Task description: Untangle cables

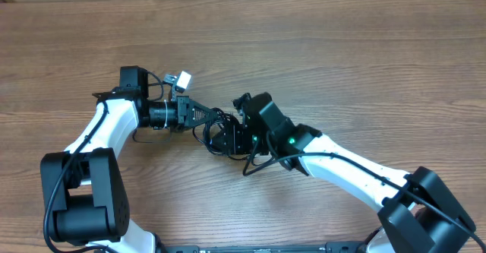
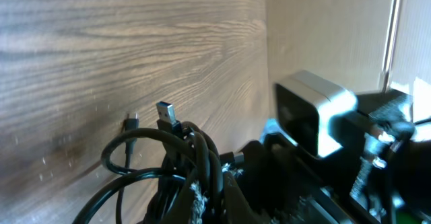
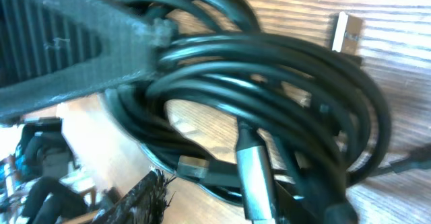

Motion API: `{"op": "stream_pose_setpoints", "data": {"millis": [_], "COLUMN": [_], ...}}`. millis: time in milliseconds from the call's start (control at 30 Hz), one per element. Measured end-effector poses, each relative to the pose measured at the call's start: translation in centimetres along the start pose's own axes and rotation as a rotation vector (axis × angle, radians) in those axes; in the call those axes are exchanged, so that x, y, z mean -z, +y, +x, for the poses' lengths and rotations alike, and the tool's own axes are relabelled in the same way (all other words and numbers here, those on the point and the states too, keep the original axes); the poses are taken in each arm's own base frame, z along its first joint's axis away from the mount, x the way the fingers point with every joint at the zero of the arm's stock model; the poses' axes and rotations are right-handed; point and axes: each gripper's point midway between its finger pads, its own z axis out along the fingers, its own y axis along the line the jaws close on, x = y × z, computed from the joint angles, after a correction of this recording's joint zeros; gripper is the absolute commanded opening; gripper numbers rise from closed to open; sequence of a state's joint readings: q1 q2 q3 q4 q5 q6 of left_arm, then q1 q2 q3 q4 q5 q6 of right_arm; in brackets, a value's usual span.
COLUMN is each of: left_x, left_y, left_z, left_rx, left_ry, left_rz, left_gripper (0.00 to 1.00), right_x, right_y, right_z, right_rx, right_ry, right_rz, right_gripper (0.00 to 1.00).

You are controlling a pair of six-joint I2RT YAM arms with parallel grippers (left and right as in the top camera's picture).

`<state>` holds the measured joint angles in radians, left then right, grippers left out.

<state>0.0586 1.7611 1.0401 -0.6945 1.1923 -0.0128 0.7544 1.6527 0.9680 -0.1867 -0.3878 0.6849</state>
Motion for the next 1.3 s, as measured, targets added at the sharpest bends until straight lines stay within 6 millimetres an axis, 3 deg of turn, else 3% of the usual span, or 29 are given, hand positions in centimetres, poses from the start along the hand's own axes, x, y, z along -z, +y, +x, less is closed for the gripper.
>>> {"op": "stream_pose_setpoints", "data": {"millis": [333,467,667,733,967,1300], "left_x": [0.4,0.6,1.0,1.1,1.3,1.2], "left_y": [3.5,4.5,5.7,6.0,6.5,6.5], "left_z": [0.0,-0.2,-1.0,-1.1,-1.1,-1.1], "left_rx": [0.520,0.716,0.894,0.951,1.061,1.131], "left_ry": [-0.056,-0.103,-0.189,-0.210,-0.245,-0.262], "left_rz": [-0.203,-0.248,-0.297,-0.311,-0.325,-0.326], "left_gripper": [0.04,0.04,0.04,0.04,0.04,0.04], "right_x": [1.7,1.7,1.6,1.4,0.6,0.3], "right_y": [2.7,2.8,1.9,2.1,4.2,3.7], "right_z": [-0.8,-0.8,-0.9,-0.9,-1.1,-1.9], "right_rx": [0.012,0.009,-0.200,-0.256,-0.392,-0.689], "right_ry": [0.049,0.047,0.024,0.009,-0.069,-0.170], "right_rz": [-0.019,-0.021,0.035,0.044,0.020,0.041], "right_gripper": [0.49,0.44,0.44,0.48,0.48,0.43]}}
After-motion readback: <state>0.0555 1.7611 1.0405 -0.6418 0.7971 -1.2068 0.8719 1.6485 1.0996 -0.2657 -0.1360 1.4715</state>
